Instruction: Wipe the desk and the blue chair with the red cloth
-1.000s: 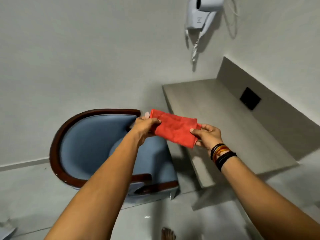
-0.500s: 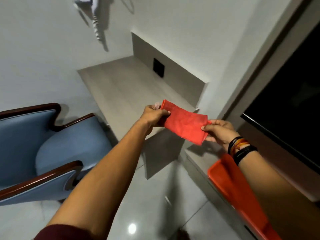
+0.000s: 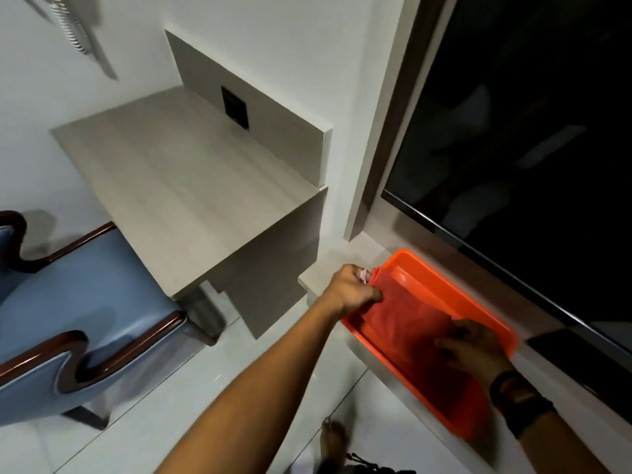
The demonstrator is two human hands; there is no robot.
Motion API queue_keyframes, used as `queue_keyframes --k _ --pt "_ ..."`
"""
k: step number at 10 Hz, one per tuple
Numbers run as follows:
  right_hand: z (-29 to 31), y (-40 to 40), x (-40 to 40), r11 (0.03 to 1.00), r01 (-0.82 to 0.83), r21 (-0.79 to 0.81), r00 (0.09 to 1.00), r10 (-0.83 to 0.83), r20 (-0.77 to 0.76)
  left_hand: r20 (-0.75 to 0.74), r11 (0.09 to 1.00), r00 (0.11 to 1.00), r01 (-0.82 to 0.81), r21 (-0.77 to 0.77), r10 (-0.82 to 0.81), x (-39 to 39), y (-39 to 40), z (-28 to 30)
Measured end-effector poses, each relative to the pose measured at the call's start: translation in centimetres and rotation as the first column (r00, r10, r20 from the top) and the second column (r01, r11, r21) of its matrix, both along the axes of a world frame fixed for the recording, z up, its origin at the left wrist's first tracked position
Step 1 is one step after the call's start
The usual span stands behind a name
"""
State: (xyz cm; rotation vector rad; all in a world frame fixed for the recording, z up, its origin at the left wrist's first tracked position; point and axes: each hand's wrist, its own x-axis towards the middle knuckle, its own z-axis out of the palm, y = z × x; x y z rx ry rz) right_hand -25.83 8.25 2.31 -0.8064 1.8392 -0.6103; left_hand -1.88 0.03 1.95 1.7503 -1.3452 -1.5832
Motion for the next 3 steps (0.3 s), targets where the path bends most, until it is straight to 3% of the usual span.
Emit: queue_keyframes --k 1,2,3 --pt "-1.4 0.7 -1.3 0.995 -0.057 0.081 0.993 0.064 -0.096 0.163 0.995 0.982 0.099 -0.002 -0.098 -2.3 1.0 -1.5" --pt "-2.4 1.2 -1.8 0.965 -0.197 0.171 0.937 0.237 -0.257 0.334 0.988 0.934 0.149 -0.052 -0.123 -3.4 2.5 -1.2" --pt "-2.1 1.3 0.5 0.909 -0.408 0.088 0.692 0.370 -0.620 0.385 0.945 0.923 0.138 -0.297 -0.014 -2.5 3.1 0.7"
